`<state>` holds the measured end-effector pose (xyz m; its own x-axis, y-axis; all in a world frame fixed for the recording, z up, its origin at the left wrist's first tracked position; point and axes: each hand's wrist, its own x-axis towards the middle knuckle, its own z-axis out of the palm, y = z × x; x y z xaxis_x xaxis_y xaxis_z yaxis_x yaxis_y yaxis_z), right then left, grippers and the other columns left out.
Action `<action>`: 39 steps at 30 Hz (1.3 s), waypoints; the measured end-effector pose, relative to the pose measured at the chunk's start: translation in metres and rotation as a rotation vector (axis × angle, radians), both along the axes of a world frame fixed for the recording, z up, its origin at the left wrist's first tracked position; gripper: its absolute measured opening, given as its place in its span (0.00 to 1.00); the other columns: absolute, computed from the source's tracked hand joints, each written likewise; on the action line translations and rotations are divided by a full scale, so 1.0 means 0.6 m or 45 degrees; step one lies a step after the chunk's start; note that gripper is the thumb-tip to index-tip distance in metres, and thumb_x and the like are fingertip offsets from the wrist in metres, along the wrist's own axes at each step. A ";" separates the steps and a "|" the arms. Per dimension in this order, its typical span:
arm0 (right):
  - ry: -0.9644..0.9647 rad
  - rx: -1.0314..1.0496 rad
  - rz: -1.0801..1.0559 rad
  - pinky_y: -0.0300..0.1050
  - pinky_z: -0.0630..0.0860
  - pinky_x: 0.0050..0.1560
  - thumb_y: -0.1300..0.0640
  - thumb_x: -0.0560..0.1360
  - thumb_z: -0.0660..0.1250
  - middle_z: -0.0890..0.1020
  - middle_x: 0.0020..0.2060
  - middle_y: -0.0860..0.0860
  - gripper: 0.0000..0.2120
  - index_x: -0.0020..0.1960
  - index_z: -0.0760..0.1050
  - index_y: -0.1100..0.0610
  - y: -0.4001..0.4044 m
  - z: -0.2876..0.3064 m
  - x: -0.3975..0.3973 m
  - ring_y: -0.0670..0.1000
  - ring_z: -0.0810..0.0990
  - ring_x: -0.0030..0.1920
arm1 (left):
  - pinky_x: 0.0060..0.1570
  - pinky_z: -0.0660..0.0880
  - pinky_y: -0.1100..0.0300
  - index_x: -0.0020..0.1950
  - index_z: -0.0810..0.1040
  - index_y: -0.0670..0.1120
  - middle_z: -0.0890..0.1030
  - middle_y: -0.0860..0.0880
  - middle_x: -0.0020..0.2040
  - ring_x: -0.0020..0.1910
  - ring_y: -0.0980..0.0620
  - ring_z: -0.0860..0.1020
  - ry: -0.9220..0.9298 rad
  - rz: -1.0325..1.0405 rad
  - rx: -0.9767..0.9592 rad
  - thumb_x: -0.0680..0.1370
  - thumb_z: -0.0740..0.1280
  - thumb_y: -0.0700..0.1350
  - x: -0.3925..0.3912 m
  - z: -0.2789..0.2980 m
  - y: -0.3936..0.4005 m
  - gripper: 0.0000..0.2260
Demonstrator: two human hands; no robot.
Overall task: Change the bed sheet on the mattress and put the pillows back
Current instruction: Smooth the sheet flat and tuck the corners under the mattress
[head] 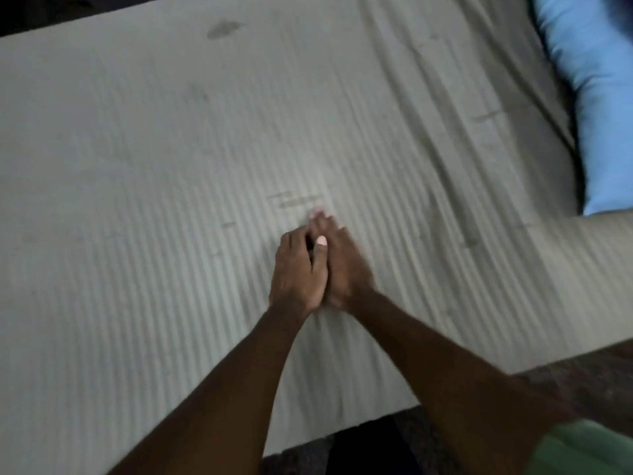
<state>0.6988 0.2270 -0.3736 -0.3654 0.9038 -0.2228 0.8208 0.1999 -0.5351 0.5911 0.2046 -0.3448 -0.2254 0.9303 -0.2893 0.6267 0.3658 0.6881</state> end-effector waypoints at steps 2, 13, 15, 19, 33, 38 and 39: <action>-0.010 -0.032 0.027 0.49 0.42 0.82 0.43 0.85 0.52 0.46 0.84 0.50 0.33 0.84 0.45 0.54 -0.067 0.000 0.010 0.47 0.41 0.83 | 0.71 0.68 0.52 0.71 0.73 0.45 0.74 0.46 0.67 0.68 0.48 0.72 -0.039 0.121 -0.068 0.84 0.60 0.53 0.016 -0.008 -0.029 0.18; -0.181 0.115 -0.403 0.59 0.48 0.81 0.51 0.85 0.49 0.50 0.83 0.57 0.29 0.84 0.49 0.59 -0.105 0.004 0.195 0.56 0.47 0.83 | 0.68 0.73 0.49 0.75 0.69 0.50 0.71 0.52 0.70 0.69 0.50 0.71 0.101 -0.317 -0.083 0.75 0.72 0.42 0.035 0.031 -0.158 0.29; -0.080 0.076 -0.152 0.57 0.49 0.82 0.52 0.85 0.55 0.49 0.83 0.55 0.31 0.84 0.49 0.58 -0.182 0.002 0.124 0.53 0.46 0.83 | 0.65 0.75 0.49 0.70 0.73 0.49 0.74 0.50 0.64 0.63 0.51 0.75 -0.062 -0.020 -0.094 0.79 0.68 0.41 0.065 0.039 -0.167 0.19; -0.156 0.133 0.226 0.53 0.52 0.81 0.47 0.85 0.56 0.50 0.83 0.51 0.32 0.84 0.50 0.55 -0.291 -0.003 0.126 0.49 0.46 0.83 | 0.68 0.72 0.48 0.70 0.73 0.46 0.73 0.44 0.65 0.64 0.43 0.76 -0.049 0.154 -0.318 0.78 0.70 0.45 0.096 0.021 -0.208 0.20; -0.290 0.004 0.108 0.56 0.49 0.82 0.47 0.84 0.57 0.54 0.83 0.56 0.32 0.84 0.52 0.56 -0.292 0.017 0.262 0.55 0.47 0.83 | 0.62 0.74 0.56 0.65 0.76 0.48 0.74 0.48 0.64 0.62 0.48 0.76 -0.078 0.106 -0.165 0.81 0.64 0.44 0.288 0.050 -0.159 0.13; -0.348 0.080 0.229 0.53 0.46 0.82 0.48 0.86 0.49 0.45 0.84 0.51 0.30 0.84 0.44 0.54 -0.269 0.007 0.406 0.49 0.40 0.83 | 0.63 0.68 0.48 0.69 0.71 0.45 0.70 0.42 0.67 0.66 0.39 0.70 0.260 -0.032 -0.385 0.78 0.66 0.43 0.282 0.030 -0.170 0.19; -0.385 0.091 0.182 0.54 0.48 0.82 0.48 0.86 0.49 0.44 0.84 0.50 0.30 0.84 0.43 0.53 -0.257 0.010 0.450 0.49 0.40 0.83 | 0.62 0.68 0.47 0.69 0.70 0.45 0.69 0.41 0.67 0.66 0.38 0.70 0.301 -0.066 -0.402 0.77 0.67 0.43 0.283 0.031 -0.169 0.20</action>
<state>0.9689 0.0728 -0.3677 -0.4167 0.8655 -0.2782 0.9011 0.3527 -0.2523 0.7611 0.1031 -0.3263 -0.2755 0.8157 -0.5087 0.7775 0.5003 0.3811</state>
